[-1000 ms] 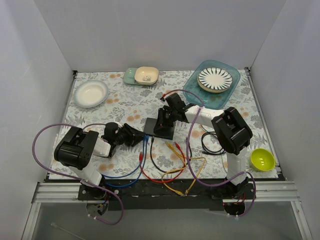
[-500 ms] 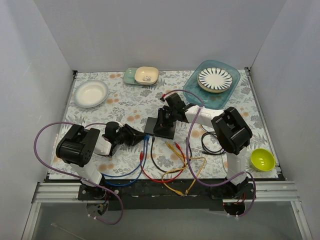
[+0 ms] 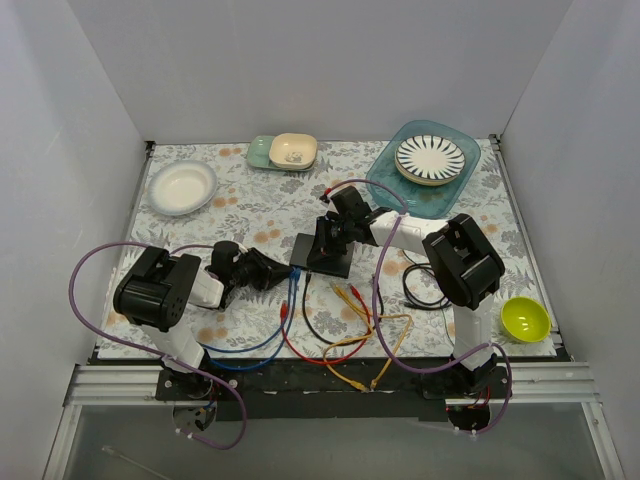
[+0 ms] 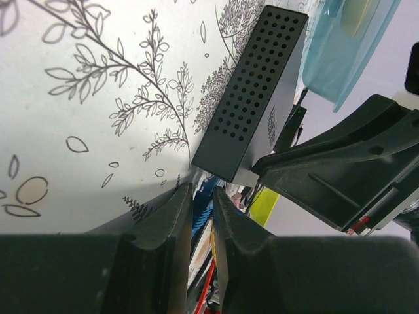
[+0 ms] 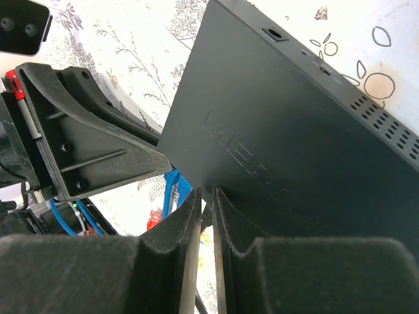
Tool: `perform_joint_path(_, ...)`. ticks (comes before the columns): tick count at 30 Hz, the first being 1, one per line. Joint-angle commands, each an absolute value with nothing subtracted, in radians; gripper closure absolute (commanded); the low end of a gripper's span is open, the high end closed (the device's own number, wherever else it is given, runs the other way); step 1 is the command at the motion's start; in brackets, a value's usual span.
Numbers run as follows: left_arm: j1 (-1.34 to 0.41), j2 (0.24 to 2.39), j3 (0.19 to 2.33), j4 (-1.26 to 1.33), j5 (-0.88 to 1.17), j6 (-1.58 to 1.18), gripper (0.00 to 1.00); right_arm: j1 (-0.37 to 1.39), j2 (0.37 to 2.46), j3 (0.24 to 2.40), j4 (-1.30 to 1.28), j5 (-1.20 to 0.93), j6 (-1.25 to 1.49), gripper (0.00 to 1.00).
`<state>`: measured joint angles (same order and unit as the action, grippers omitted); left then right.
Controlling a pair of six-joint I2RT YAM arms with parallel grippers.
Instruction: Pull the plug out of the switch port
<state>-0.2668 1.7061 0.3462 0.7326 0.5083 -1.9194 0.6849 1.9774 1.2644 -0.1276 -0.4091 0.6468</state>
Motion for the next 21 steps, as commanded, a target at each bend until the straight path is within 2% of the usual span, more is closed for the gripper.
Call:
perform_joint_path(1, -0.270, 1.700, 0.356, 0.609, 0.459, -1.896, 1.00, 0.696, 2.022, 1.212, -0.239, -0.339, 0.594, 0.80)
perform_joint_path(13, -0.267, 1.664, 0.319, 0.600, 0.479, -1.878, 1.00, 0.798, 1.914, 1.203, -0.318, -0.259, 0.500, 0.80)
perform_joint_path(21, -0.267, 1.635, 0.314, 0.568, 0.499, -1.850, 1.00, 0.793, 1.985, 1.221, -0.304, -0.259, 0.541, 0.80)
